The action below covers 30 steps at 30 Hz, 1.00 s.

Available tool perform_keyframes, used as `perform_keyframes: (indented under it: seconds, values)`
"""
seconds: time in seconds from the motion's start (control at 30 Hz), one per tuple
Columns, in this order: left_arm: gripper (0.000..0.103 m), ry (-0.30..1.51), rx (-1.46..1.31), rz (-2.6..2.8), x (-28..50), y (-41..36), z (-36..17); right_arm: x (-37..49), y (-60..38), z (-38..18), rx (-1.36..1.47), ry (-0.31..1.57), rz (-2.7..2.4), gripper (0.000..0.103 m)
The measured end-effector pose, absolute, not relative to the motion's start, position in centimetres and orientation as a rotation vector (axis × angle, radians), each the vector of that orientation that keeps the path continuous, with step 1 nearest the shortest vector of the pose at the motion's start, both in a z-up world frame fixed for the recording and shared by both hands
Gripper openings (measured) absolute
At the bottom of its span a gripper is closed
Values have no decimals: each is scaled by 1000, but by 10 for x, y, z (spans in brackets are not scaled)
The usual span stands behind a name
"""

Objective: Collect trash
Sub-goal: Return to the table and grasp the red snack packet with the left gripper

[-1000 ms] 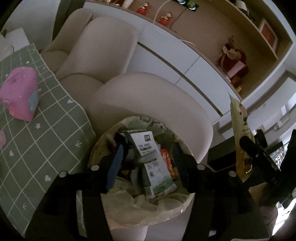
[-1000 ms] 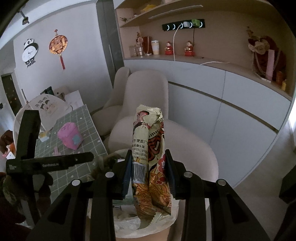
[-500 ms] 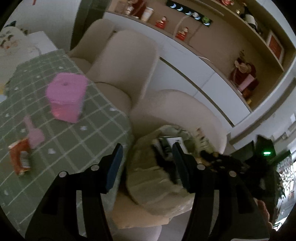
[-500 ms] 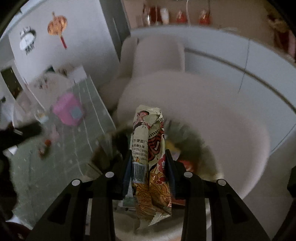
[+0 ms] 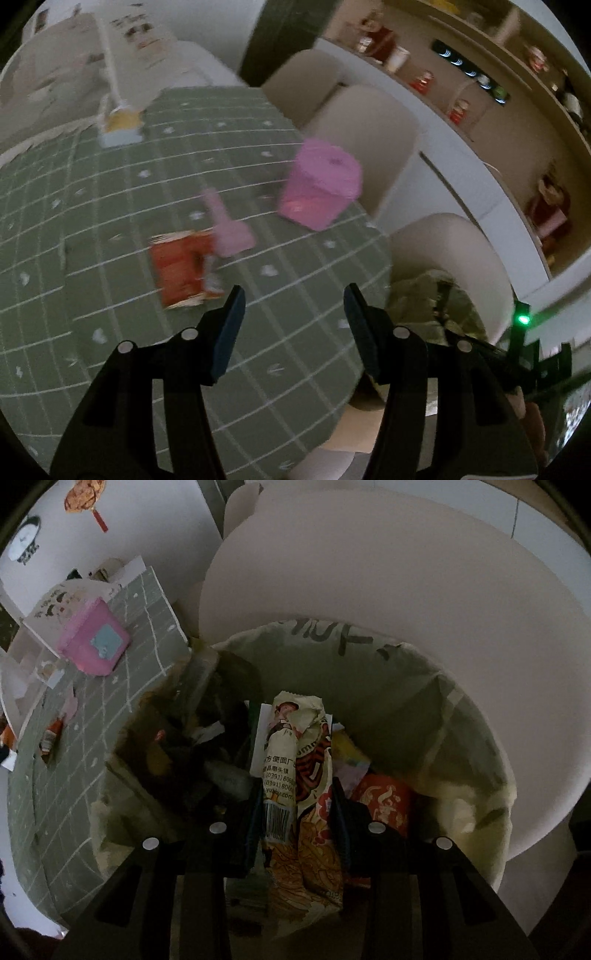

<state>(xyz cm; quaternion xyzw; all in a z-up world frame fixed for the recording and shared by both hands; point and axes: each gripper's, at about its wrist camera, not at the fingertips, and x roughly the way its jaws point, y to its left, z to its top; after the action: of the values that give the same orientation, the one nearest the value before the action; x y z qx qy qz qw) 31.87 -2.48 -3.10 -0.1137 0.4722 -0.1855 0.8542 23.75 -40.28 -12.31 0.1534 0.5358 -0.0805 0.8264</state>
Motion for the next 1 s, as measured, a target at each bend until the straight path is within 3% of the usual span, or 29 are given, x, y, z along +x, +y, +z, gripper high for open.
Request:
perform_keyframes:
  seconds: [0.33, 1.0]
  values:
    - [53, 1005, -271, -267, 326, 30, -54, 204, -377, -77, 175, 1013, -196, 51]
    - [53, 1061, -180, -340, 360, 31, -80, 218, -295, -21, 167, 879, -86, 51]
